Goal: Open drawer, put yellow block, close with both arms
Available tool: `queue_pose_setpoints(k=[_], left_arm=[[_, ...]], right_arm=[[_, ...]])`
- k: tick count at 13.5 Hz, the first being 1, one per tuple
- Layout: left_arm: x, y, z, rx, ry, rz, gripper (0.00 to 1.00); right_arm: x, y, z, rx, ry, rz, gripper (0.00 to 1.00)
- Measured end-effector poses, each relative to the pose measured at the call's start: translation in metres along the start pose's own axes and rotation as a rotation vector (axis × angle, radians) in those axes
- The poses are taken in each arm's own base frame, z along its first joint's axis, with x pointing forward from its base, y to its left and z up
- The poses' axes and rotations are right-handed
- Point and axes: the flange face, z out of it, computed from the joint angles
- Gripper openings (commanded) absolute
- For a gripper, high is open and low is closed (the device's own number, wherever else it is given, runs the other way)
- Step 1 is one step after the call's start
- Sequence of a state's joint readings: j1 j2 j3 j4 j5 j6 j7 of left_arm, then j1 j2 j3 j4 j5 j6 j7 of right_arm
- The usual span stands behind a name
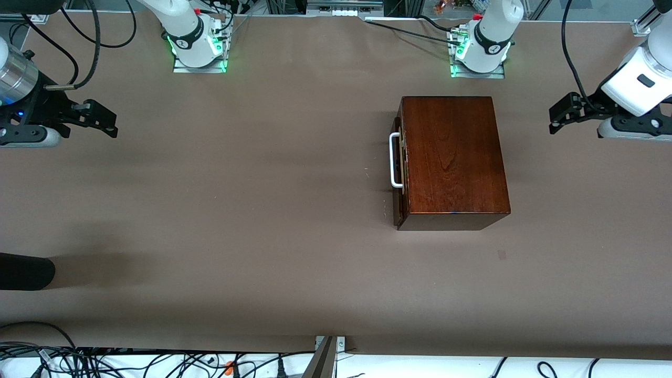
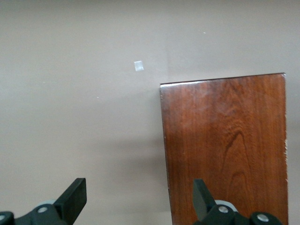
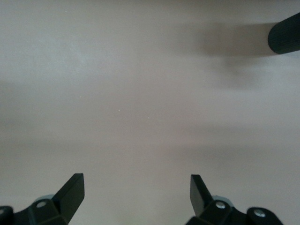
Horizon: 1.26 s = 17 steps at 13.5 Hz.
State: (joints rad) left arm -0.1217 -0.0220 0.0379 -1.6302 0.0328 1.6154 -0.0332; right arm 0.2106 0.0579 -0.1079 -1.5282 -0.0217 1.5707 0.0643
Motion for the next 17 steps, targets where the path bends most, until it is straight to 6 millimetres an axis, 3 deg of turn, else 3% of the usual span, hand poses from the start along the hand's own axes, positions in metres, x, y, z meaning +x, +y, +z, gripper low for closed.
queue_pose_setpoints(k=[17], left_arm=[[0.001,-0.015,0.001,0.007,0.007,-0.086,1.0]], right_arm=[[0.0,0.001,0.0,0.024,0.001,0.007,1.0]])
